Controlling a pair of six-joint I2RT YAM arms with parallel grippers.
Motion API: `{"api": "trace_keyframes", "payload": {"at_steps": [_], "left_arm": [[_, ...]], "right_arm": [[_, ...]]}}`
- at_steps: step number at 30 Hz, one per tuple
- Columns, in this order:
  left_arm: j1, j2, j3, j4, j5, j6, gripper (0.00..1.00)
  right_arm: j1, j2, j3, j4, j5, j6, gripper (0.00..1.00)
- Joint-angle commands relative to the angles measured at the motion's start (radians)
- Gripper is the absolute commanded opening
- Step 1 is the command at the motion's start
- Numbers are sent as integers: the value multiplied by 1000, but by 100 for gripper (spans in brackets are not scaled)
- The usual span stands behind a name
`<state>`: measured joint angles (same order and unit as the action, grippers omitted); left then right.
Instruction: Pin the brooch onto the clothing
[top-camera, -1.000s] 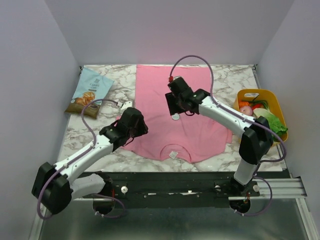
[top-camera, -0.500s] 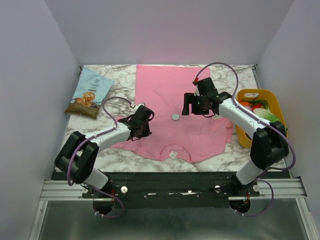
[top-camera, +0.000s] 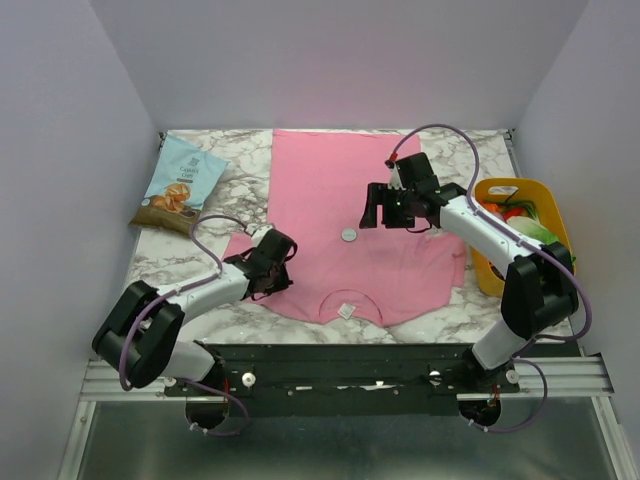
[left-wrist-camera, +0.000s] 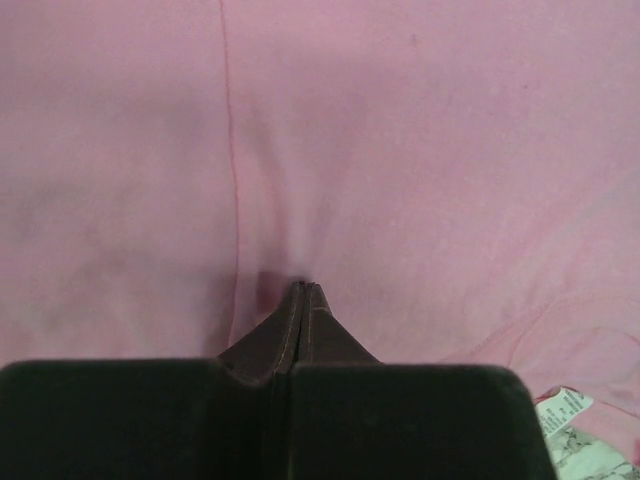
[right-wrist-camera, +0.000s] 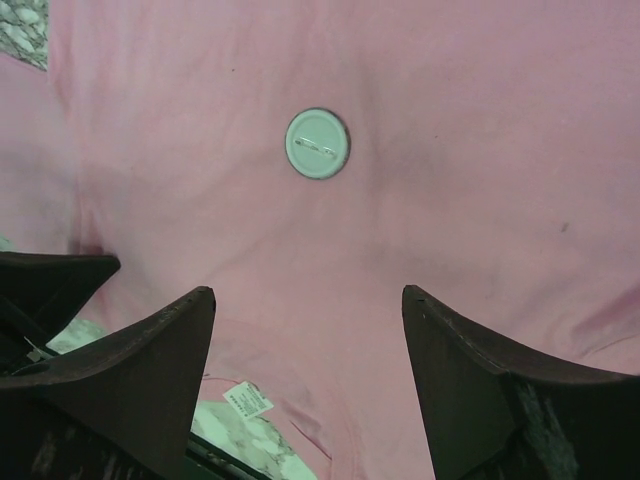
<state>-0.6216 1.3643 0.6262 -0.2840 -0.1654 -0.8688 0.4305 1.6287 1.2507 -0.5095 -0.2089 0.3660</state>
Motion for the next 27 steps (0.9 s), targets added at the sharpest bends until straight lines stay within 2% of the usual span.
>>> {"api": "trace_keyframes", "payload": {"at_steps": [1, 6, 7, 8, 9, 10, 12, 13, 14, 16, 19, 22, 24, 26, 27], "left_arm": [[3, -57, -17, -131, -103, -33, 0], [3, -177, -2, -94, -114, -6, 0], [3, -194, 0, -46, -105, 11, 0], [3, -220, 13, -22, -100, 27, 3], [3, -226, 23, 3, -82, 65, 7], [3, -228, 33, 50, -74, 89, 18], [3, -194, 98, 71, -74, 144, 30], [3, -171, 124, 86, -54, 165, 41], [3, -119, 183, 89, -46, 181, 45], [5, -59, 237, 117, 12, 220, 53], [14, 59, 326, 176, 90, 229, 57], [34, 186, 406, 239, 199, 214, 58], [42, 286, 481, 269, 265, 183, 58], [48, 372, 539, 315, 302, 160, 59], [51, 398, 559, 322, 332, 156, 59]], "right_arm": [[-7, 13, -8, 20, -50, 5, 84], [-7, 37, -4, 20, -70, 5, 84], [-6, 48, -2, 22, -82, 5, 87], [-7, 54, 1, 22, -87, 7, 96], [-6, 59, 1, 25, -92, 10, 97], [-6, 72, 3, 29, -96, 13, 97], [-6, 85, 4, 38, -99, 24, 97], [-6, 92, 4, 48, -95, 30, 97], [-6, 102, 3, 67, -99, 42, 96], [-7, 115, 4, 92, -113, 53, 94], [-7, 154, 24, 143, -138, 67, 86], [-9, 226, 61, 155, -152, 64, 81], [-19, 281, 99, 155, -164, 71, 70], [-27, 309, 121, 157, -191, 83, 68], [-35, 322, 127, 158, -199, 85, 63]]}}
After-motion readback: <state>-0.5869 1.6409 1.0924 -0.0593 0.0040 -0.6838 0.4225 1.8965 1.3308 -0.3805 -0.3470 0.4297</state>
